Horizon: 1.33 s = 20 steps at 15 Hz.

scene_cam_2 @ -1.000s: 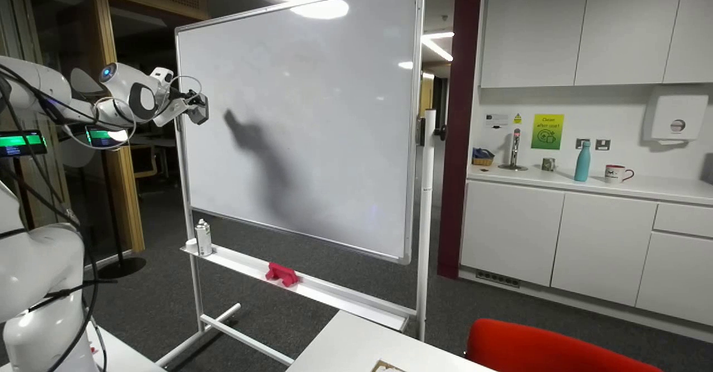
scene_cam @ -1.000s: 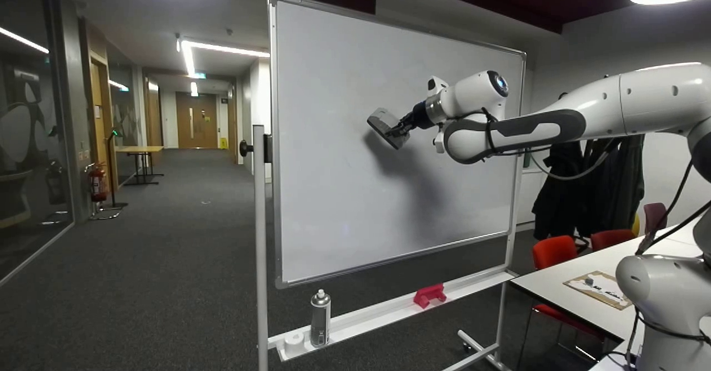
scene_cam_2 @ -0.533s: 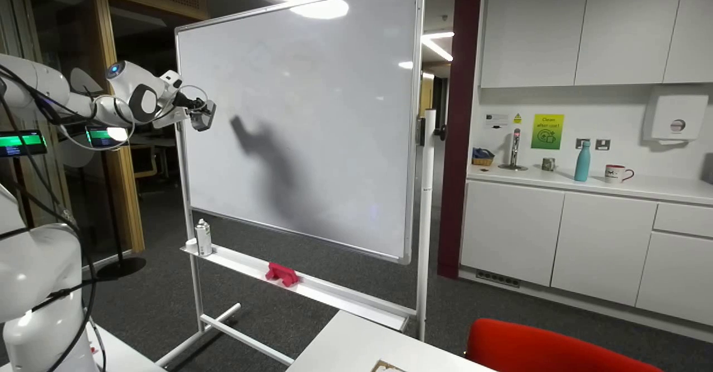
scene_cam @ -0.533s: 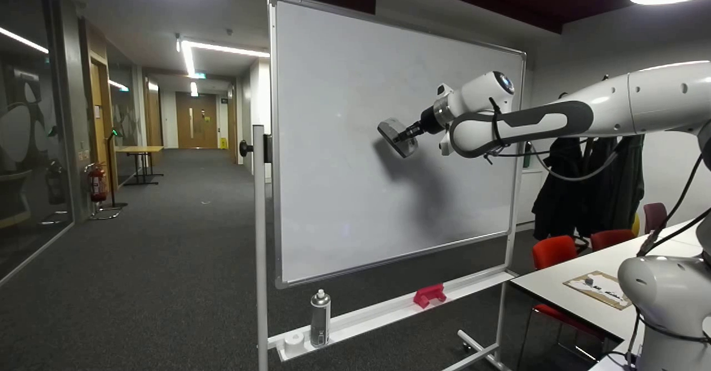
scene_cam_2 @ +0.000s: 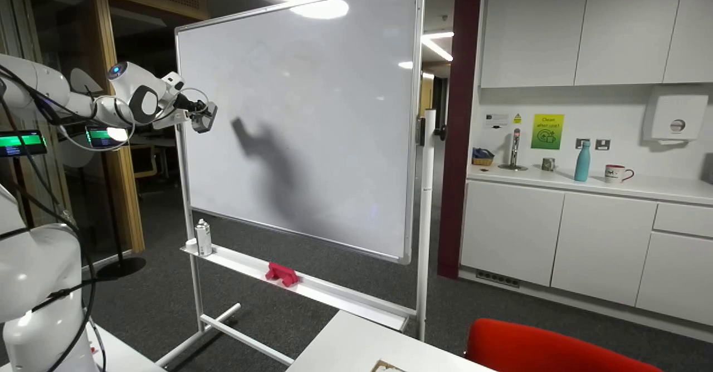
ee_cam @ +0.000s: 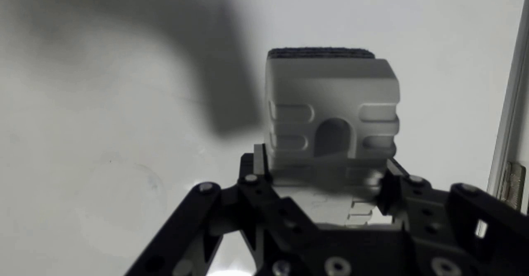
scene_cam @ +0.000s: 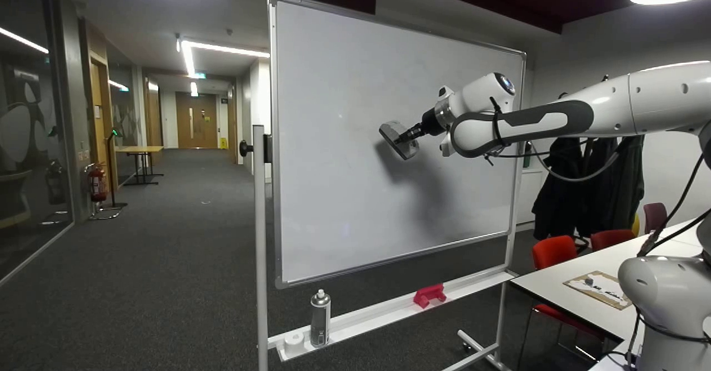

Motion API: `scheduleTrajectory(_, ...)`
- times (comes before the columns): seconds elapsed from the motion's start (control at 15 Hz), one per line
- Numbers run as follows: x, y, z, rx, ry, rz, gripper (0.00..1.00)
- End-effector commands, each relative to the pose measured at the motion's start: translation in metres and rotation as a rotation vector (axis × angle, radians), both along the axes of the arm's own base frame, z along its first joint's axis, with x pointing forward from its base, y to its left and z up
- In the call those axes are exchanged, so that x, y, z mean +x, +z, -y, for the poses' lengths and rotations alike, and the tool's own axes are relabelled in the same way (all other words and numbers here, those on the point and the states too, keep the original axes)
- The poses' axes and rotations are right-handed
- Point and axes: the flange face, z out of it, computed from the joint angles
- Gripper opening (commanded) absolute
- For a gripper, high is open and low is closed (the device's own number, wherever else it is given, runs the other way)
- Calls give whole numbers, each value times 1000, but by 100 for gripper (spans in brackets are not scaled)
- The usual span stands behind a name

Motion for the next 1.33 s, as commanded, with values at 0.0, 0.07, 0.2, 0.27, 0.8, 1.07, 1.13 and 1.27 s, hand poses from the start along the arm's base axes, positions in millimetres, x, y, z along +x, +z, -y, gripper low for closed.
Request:
scheduleTrajectory(0.0, 0, 0, 0, 0, 0, 0, 60)
scheduleTrajectory(0.07, 0, 0, 0, 0, 0, 0, 60)
scheduleTrajectory(0.2, -1, -3, 4, 21, -26, -7, 35)
scheduleTrajectory(0.27, -2, -7, 7, 38, -43, -21, 35)
scheduleTrajectory(0.8, -23, -45, 46, 249, -180, -129, 35)
scheduleTrajectory(1.07, -36, -60, 70, 364, -272, -156, 35)
scheduleTrajectory(1.13, -40, -64, 76, 390, -291, -171, 35)
scheduleTrajectory(1.27, -47, -70, 91, 444, -340, -210, 35)
